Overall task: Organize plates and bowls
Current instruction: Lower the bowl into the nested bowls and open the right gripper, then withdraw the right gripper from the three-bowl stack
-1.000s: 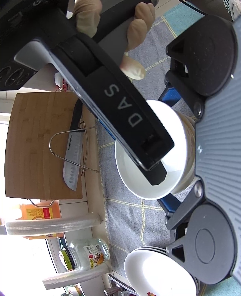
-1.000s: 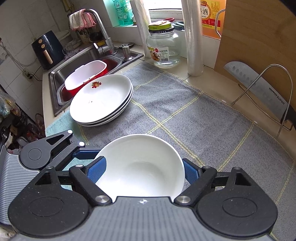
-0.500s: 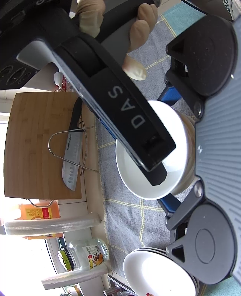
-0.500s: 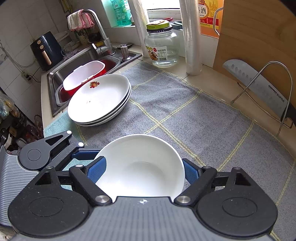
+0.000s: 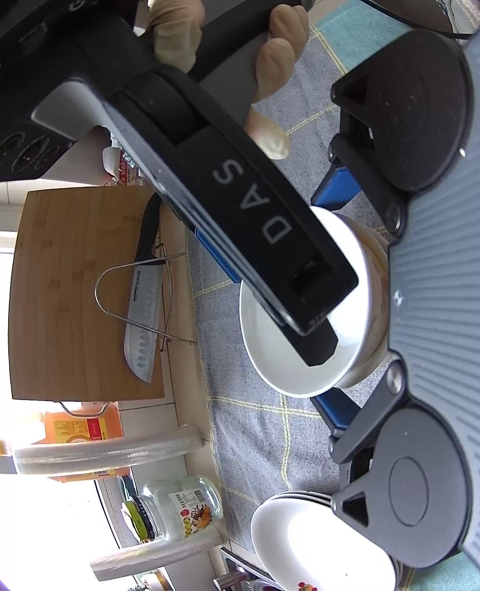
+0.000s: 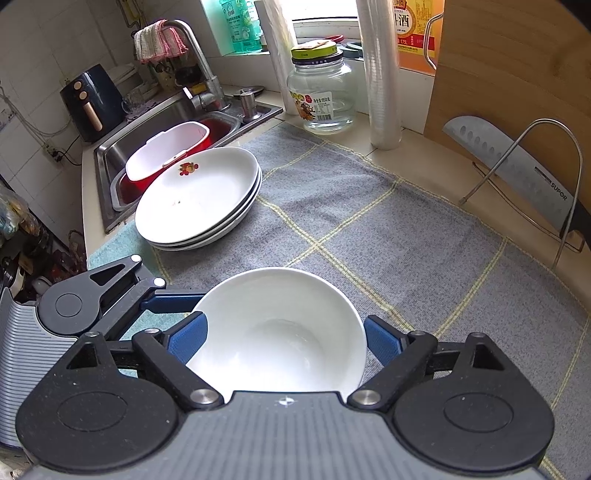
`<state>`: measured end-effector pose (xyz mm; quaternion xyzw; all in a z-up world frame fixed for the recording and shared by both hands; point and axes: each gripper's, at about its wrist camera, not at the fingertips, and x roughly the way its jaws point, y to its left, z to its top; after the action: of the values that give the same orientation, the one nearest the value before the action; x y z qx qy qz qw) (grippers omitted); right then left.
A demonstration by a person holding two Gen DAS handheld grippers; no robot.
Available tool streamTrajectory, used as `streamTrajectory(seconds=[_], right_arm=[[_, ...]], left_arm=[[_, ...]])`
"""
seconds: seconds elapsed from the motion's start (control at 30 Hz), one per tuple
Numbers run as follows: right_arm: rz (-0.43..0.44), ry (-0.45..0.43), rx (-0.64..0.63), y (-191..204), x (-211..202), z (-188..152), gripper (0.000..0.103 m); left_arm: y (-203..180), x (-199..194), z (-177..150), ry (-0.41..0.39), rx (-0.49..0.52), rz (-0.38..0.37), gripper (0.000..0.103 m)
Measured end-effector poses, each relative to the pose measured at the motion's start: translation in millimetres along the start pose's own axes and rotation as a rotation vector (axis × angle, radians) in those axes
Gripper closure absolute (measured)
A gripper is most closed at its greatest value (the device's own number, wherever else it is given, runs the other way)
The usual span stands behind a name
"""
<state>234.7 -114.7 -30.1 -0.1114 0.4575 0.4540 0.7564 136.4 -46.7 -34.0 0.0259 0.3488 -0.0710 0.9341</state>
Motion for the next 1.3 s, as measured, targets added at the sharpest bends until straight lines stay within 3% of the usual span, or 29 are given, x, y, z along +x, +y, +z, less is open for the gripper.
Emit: streamTrajectory(seconds=[0.27,0.87,1.07,1.3], right_arm=[[-0.021,-0.001,-0.022,8,0,-7,0.002],[-0.143,-0.034,-0.04,23,-3,-29,0.0],[-0.167,-0.121,0.015,19,-27,-26,0.0],[-0.257,-0.225,0.152,3,-57,-40,0.0]], left_arm=[[4,-11,-5,0.006,0.004,0.002,0.002],[13,-17,-20,0.047,0.016,-0.057,0.002],[24,-7,-32,0.107,0.078,-0.078,0.002],[47,17,-48,0.191,0.144,-0.122,0.002]])
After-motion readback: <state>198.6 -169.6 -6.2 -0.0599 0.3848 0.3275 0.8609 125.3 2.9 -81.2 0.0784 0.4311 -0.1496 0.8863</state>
